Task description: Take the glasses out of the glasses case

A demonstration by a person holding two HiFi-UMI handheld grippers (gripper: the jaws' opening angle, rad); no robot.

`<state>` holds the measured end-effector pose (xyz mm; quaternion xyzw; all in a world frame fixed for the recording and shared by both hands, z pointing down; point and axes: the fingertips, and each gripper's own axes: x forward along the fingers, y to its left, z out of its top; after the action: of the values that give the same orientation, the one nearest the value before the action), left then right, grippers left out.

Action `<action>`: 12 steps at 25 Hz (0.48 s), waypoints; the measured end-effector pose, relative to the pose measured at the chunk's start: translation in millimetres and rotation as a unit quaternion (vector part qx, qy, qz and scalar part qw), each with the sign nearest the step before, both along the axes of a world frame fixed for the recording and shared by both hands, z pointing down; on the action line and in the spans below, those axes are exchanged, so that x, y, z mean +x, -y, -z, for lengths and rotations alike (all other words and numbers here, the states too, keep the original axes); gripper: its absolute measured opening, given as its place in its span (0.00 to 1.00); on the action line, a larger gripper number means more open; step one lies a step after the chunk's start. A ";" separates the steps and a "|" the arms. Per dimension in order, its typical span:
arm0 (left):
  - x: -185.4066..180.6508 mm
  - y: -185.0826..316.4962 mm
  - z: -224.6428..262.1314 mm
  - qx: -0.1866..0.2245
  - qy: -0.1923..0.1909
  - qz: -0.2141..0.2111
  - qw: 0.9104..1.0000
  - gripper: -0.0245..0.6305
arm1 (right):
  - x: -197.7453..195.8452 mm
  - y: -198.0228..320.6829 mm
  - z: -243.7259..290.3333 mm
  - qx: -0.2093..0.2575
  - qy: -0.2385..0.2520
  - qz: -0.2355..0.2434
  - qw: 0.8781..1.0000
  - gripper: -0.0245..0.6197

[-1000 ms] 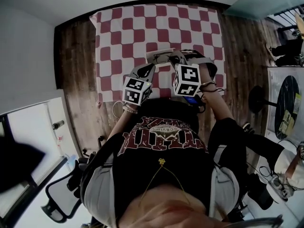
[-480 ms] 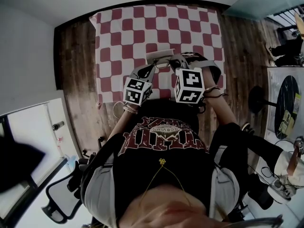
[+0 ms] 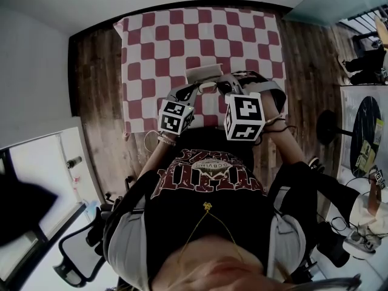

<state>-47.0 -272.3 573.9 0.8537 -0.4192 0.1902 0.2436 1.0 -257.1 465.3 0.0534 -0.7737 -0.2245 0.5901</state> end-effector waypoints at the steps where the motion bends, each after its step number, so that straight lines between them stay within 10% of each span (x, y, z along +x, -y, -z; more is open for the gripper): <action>1: 0.0 -0.4 -1.9 -0.001 0.001 -0.001 1.000 0.04 | 0.3 -1.6 1.5 0.000 -0.002 0.001 1.000 0.08; 12: 2.7 -2.5 -17.0 -0.018 0.007 -0.010 1.000 0.03 | 5.8 -13.8 13.7 -0.016 -0.009 0.004 1.000 0.08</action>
<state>-44.4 -269.9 590.8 0.8518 -0.4089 0.2064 0.2542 6.7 -243.4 451.5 0.0385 -0.7718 -0.2154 0.5971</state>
